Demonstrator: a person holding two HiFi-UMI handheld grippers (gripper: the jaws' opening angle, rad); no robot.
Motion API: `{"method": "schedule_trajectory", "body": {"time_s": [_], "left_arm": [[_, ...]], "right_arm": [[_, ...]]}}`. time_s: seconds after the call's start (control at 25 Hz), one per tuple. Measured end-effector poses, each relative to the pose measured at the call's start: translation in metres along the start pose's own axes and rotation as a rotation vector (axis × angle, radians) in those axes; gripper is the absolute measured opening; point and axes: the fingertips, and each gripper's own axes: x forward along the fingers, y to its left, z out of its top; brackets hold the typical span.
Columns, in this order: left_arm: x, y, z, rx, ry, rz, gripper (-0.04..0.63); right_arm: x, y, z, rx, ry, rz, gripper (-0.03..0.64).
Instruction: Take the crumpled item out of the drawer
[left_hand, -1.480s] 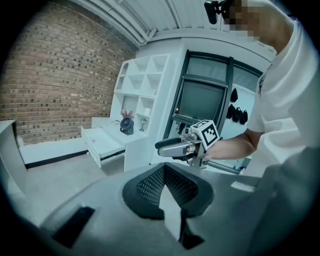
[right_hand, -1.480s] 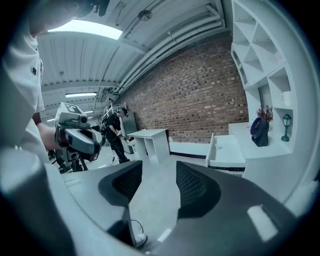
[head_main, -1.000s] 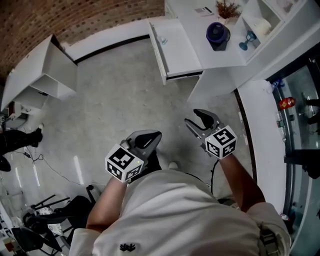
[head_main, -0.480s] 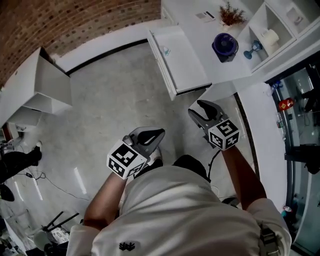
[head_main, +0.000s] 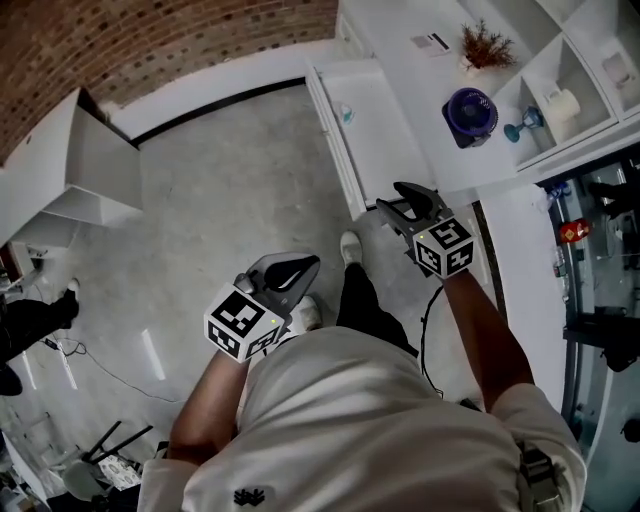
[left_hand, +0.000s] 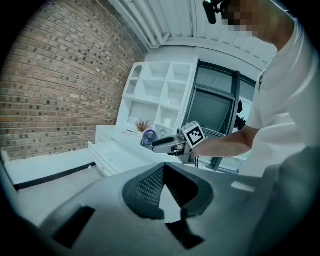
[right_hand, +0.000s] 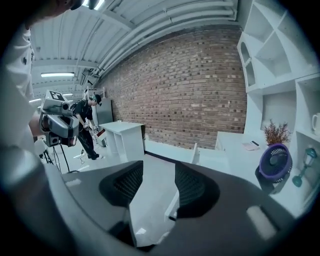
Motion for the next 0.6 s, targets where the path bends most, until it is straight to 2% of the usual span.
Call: {"method": "schedule_trajectory", "body": {"time_s": [0.36, 0.6], "left_arm": [[0.055, 0.077, 0.047, -0.037, 0.011, 0.106, 0.006], [0.118, 0.128, 0.077, -0.076, 0.03, 0.161, 0.006]], "right_arm": [[0.102, -0.108, 0.004, -0.041, 0.063, 0.073, 0.219], [0.179, -0.194, -0.013, -0.054, 0.127, 0.113, 0.23]]}}
